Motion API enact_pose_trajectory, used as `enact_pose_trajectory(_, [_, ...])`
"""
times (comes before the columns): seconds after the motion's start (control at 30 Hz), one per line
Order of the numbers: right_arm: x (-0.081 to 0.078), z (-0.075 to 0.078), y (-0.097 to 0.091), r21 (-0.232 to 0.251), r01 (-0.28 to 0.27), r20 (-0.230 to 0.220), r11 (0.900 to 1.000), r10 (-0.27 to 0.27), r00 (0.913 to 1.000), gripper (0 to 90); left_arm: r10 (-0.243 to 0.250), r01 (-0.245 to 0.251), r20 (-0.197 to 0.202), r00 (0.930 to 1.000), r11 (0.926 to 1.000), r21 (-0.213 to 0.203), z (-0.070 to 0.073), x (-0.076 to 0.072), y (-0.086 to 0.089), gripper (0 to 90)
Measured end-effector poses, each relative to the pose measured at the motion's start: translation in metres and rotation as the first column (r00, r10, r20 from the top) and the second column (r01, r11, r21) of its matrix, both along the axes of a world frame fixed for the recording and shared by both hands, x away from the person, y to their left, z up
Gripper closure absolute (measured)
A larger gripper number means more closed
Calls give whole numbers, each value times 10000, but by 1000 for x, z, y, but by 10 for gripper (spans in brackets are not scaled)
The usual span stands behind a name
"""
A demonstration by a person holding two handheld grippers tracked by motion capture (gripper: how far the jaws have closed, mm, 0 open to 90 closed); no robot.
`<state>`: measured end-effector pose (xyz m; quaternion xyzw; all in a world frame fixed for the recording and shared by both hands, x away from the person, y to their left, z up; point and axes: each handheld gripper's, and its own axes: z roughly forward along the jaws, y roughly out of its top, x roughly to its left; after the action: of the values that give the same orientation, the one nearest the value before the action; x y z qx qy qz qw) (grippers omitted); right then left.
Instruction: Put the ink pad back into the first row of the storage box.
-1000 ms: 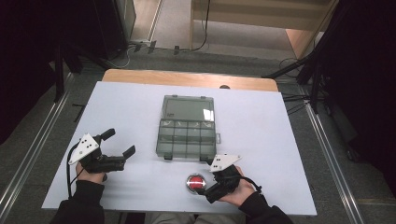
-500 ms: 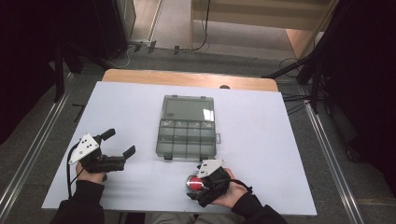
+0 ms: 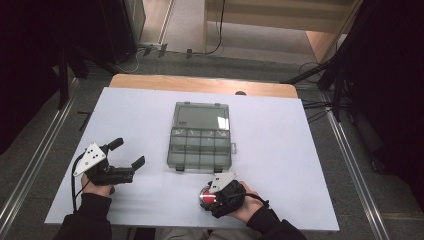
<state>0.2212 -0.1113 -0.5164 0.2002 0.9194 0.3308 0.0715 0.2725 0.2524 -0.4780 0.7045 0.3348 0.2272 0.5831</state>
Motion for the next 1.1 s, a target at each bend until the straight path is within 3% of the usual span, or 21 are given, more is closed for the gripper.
enact_pose_trajectory(0.23, [-1, 9, 2, -59, -21, 43, 10000, 22, 10000, 309, 8, -8, -5, 10000, 10000, -1, 0, 0, 0, 0])
enact_pose_trajectory(0.53, [7, 22, 0, 272, 97, 119, 9996, -100, 9999, 310, 20, -20, 59, 10000, 10000, 14, 1, -2, -1, 0])
enact_pose_trajectory(0.8, [20, 37, -3, 392, 196, 389, 9990, -211, 9990, 310, 51, -50, 87, 9999, 10000, -50, 1, -3, 0, 0])
enact_pose_trajectory(1.1, [45, 62, -9, 721, 674, 656, 9951, -721, 9952, 310, 78, -77, 83, 9999, 10000, -51, 1, -3, 0, 0])
